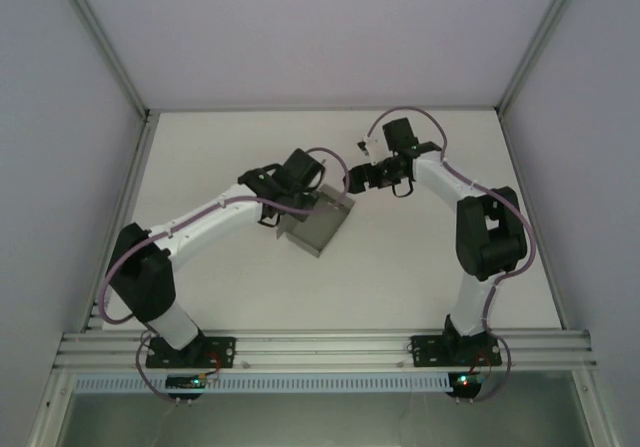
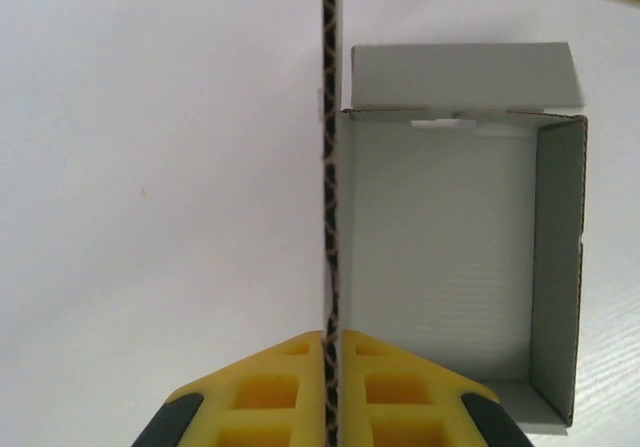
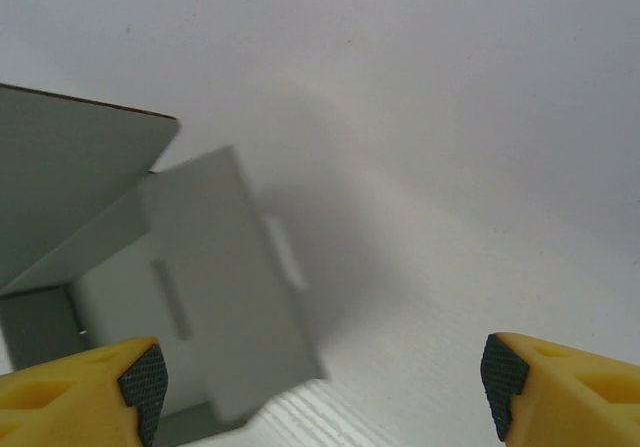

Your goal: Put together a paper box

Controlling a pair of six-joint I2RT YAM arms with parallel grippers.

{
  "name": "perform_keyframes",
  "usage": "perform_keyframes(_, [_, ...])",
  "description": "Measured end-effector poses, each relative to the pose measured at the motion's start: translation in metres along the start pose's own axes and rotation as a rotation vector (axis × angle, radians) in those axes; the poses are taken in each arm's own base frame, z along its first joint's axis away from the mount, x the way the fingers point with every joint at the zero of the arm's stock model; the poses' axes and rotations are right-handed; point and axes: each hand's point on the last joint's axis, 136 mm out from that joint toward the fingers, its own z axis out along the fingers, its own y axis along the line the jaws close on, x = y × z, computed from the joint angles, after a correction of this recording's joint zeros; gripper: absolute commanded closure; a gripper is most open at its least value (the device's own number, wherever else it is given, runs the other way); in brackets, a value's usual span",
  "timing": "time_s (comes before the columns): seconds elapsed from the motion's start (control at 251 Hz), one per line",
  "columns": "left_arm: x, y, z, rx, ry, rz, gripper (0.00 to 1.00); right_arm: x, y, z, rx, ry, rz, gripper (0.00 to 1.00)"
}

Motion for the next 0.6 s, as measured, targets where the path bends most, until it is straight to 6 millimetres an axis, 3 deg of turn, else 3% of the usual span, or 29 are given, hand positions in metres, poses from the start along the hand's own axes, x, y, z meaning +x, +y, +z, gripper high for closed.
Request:
perform_keyframes(0.156, [-0.002,-0.007,-0.008,-0.035,-0.13,0.08,1.0,0.003,0.005,-0.02,-0.084,-0.035,0.055,0.22])
perform_keyframes(0.351, [0.005,-0.004,-0.027,-0.03,-0.293,0.119,1.0,0.002,-0.021,-0.053,-0.177,-0.132,0.182,0.33])
perform_keyframes(0.447, [0.002,-0.007,-0.039,-0.001,-0.366,0.125,1.0,0.002,-0.02,-0.056,-0.205,-0.135,0.198,0.34])
perform_keyframes(0.599, [-0.011,-0.011,-0.05,0.026,-0.44,0.127,1.0,-0.002,0.002,-0.045,-0.301,-0.108,0.189,0.52])
